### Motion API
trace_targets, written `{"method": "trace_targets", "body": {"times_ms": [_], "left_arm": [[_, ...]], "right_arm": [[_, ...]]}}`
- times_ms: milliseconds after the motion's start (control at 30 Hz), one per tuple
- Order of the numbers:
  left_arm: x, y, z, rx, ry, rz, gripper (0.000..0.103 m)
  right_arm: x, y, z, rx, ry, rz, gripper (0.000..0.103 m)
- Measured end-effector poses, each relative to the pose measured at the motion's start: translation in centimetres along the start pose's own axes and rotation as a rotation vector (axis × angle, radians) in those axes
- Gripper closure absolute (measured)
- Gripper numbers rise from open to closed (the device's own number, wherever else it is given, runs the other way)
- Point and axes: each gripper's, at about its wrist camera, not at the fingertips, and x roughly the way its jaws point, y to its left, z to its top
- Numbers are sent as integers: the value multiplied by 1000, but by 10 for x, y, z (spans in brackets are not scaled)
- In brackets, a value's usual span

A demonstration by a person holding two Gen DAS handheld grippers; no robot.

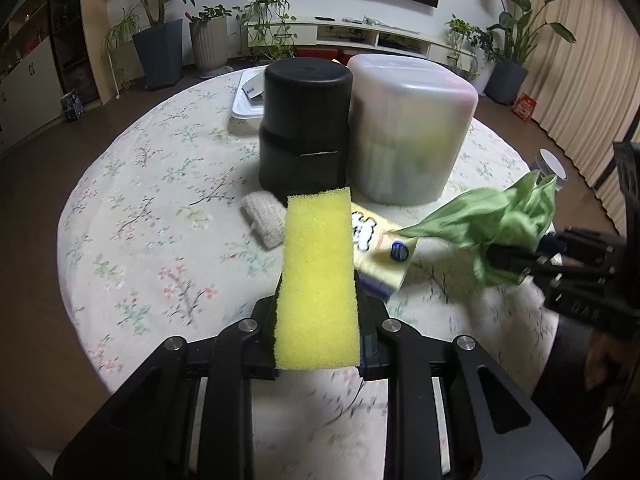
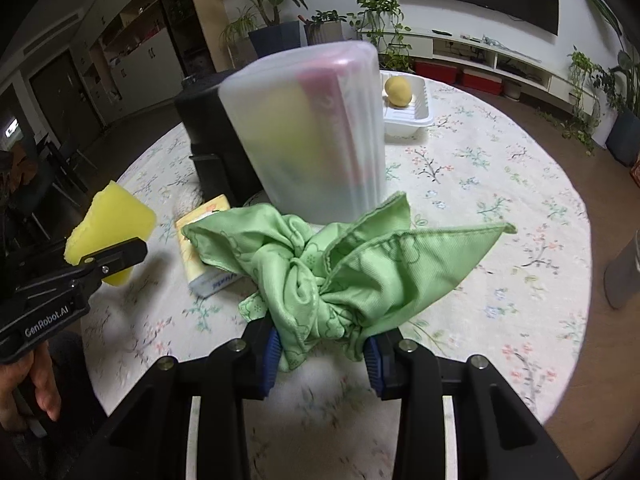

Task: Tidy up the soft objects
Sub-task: 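Carry the sponge and green cloth to the white tray and open both grippers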

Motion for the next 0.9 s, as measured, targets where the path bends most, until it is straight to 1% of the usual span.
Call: {"method": "trace_targets", "body": {"times_ms": [100,233,400,467,567,700,800,900], "left_arm": [[-16,9,1,11,-5,5,80],[-39,23,13,16,-29,9,80],[-61,40,42,21,-79,24,80],[-63,47,57,32,-91,38,80],[-59,57,81,46,-101,48,80],[-48,70,124,68,-116,49,80],[-33,75,158,91,-114,43,80],[-11,75,194,136,-111,56,80]], "right_arm": [[-17,-7,1,-18,6,-12,65],[-43,-21,8,-19,1,-27,65],[-71,-33,27,-41,-17,-46,65],[-78,-37,38,-55,-28,-56,65],[-87,-45,61,-73,-52,-84,65],[-92,-57,101,-92,-86,-106,65],[-85,-68,136,-110,-98,-126,65],[-70,-80,174,-108,-94,-119,65]]}}
